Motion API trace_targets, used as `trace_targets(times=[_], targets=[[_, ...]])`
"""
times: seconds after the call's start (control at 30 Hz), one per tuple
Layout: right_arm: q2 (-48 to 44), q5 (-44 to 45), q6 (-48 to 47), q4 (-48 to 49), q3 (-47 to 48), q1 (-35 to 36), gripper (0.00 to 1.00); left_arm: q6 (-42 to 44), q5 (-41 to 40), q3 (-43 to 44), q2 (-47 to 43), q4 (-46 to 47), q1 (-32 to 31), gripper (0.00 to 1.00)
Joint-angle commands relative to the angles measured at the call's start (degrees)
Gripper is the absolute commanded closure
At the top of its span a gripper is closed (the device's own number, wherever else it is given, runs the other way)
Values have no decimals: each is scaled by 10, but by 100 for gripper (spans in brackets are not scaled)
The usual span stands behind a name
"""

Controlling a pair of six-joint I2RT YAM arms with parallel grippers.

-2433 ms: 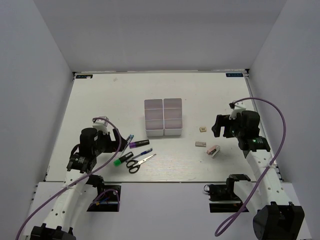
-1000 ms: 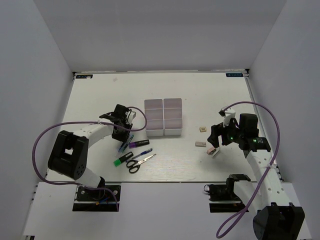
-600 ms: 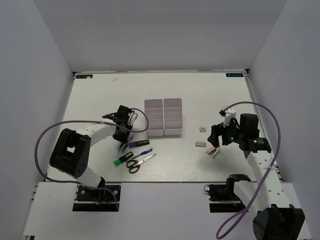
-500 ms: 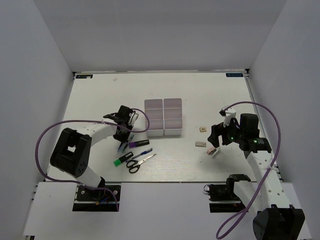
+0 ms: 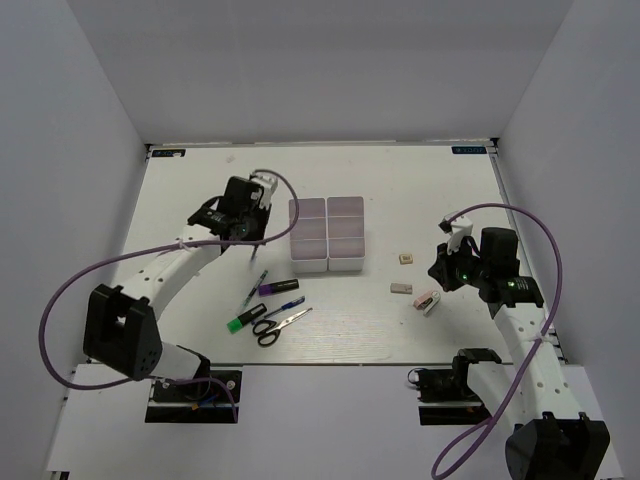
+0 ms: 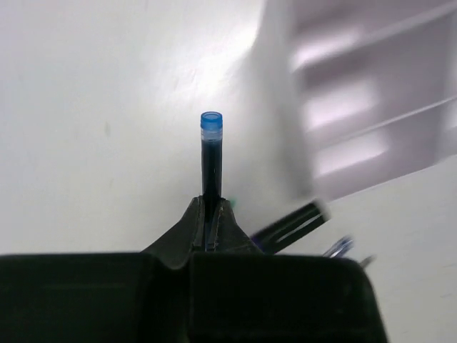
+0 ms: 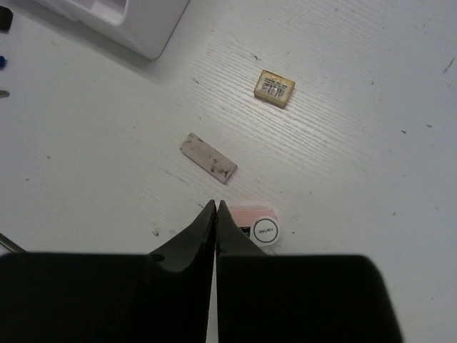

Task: Sort the stationery into containers
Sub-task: Pick up the pen from the center of the board, then place the pen in the storage box.

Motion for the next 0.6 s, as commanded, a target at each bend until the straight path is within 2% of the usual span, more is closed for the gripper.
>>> trace_targets(times=[0.0, 0.03, 0.07, 0.13, 0.17, 0.3, 0.57], targets=[[-9, -9, 3, 11, 16, 2, 100, -37, 70, 67, -36, 75, -27, 100], [-9, -9, 3, 14, 15, 2, 99, -44, 76, 71, -25, 89, -29, 100], [-11, -11, 2, 17, 9, 2, 88, -47, 98, 82, -21, 132, -37, 100], [-17, -16, -7, 30, 3, 4, 81, -46, 114, 101, 8, 157, -41, 100], [-19, -23, -9, 34, -6, 4, 75, -44, 124, 111, 14, 200, -47, 100], [-30, -60, -41, 54, -28, 4, 70, -35, 152, 148, 65, 272, -53, 100], [-43, -128, -84, 60, -42, 3, 68, -1, 164, 181, 122, 334, -56, 100]])
